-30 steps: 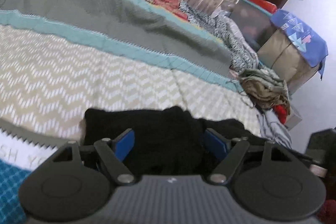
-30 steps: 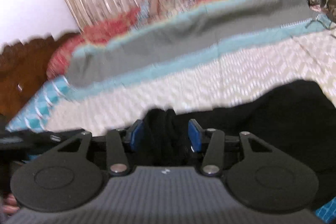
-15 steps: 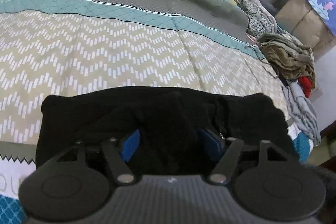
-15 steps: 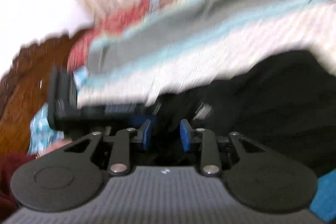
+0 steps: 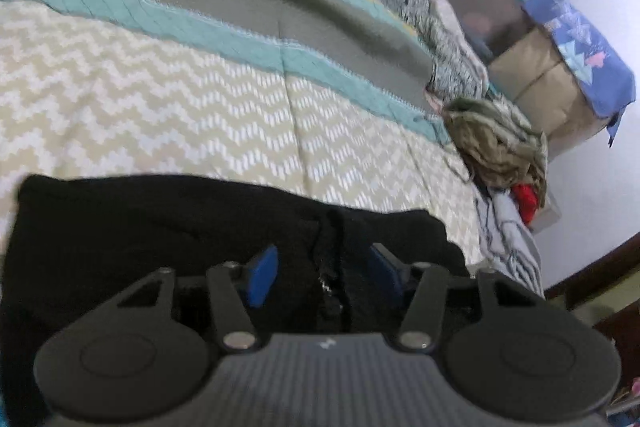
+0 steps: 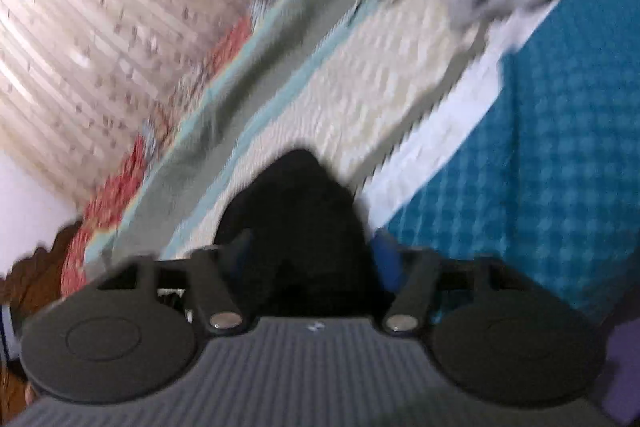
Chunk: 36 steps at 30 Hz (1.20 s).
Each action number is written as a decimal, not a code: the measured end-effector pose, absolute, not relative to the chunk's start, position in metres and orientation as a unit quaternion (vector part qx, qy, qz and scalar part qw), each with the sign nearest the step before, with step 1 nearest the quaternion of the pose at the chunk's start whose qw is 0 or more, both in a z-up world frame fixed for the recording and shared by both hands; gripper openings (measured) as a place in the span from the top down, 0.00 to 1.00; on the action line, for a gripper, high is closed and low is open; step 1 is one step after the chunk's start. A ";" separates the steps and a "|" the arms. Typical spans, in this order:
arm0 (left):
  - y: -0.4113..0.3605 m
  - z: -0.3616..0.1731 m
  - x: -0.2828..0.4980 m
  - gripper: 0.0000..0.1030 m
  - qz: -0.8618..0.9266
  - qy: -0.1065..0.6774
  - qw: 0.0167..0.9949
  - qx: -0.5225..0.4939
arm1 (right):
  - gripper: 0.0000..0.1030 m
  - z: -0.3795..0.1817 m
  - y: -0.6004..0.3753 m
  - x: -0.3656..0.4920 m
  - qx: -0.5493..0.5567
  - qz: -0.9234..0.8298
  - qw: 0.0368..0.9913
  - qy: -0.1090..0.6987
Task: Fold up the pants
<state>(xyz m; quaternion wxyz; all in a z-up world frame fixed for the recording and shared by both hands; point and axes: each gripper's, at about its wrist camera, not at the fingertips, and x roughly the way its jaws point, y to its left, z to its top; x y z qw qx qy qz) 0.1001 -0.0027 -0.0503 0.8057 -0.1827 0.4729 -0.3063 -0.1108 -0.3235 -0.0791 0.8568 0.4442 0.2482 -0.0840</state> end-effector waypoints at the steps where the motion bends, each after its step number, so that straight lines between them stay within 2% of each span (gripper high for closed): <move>1: -0.009 -0.058 0.103 0.57 -0.299 0.485 0.804 -0.171 | 0.75 -0.081 -0.316 -0.110 0.438 -0.087 0.855 0.265; 2: -0.014 -0.066 0.106 0.67 -0.291 0.498 0.802 -0.156 | 0.75 -0.079 -0.313 -0.110 0.434 -0.085 0.855 0.271; 3: -0.017 -0.071 0.109 0.73 -0.281 0.504 0.803 -0.147 | 0.78 -0.075 -0.311 -0.109 0.432 -0.077 0.858 0.266; 5: -0.012 -0.071 0.114 0.74 -0.274 0.514 0.796 -0.169 | 0.79 -0.053 -0.302 -0.118 0.419 -0.050 0.874 0.243; 7: -0.001 -0.060 0.118 0.71 -0.277 0.522 0.780 -0.207 | 0.79 -0.030 -0.291 -0.118 0.392 -0.023 0.891 0.227; 9: 0.013 -0.042 0.118 0.61 -0.281 0.512 0.778 -0.233 | 0.79 -0.008 -0.274 -0.112 0.363 0.012 0.907 0.215; 11: 0.027 -0.018 0.115 0.39 -0.289 0.488 0.785 -0.248 | 0.79 0.009 -0.251 -0.101 0.332 0.052 0.918 0.210; 13: 0.040 0.005 0.110 0.31 -0.308 0.467 0.790 -0.251 | 0.79 0.020 -0.227 -0.094 0.299 0.090 0.926 0.213; 14: 0.047 0.015 0.106 0.21 -0.316 0.457 0.794 -0.248 | 0.79 0.026 -0.211 -0.086 0.283 0.114 0.927 0.217; 16: 0.059 0.029 0.100 0.14 -0.323 0.436 0.805 -0.238 | 0.79 0.035 -0.177 -0.073 0.253 0.162 0.927 0.225; 22: 0.117 0.027 0.080 0.12 -0.293 0.413 0.826 -0.248 | 0.79 0.039 -0.088 -0.037 0.148 0.266 0.910 0.283; 27: 0.163 -0.022 0.081 0.13 -0.196 0.458 0.822 -0.277 | 0.79 -0.015 -0.034 -0.005 0.108 0.302 0.870 0.375; 29: 0.174 -0.042 0.084 0.17 -0.161 0.484 0.812 -0.284 | 0.78 -0.041 -0.030 0.007 0.115 0.293 0.855 0.412; 30: 0.178 -0.047 0.083 0.18 -0.157 0.489 0.806 -0.294 | 0.76 -0.044 -0.036 0.009 0.137 0.297 0.851 0.411; 32: 0.185 -0.049 0.081 0.18 -0.162 0.483 0.799 -0.318 | 0.66 -0.034 -0.051 0.008 0.176 0.310 0.839 0.411; 33: 0.187 -0.046 0.080 0.18 -0.163 0.477 0.801 -0.324 | 0.54 -0.025 -0.058 0.006 0.194 0.324 0.832 0.406; 36: 0.185 -0.026 0.081 0.18 -0.179 0.443 0.813 -0.333 | 0.52 0.003 -0.095 -0.021 0.226 0.340 0.842 0.352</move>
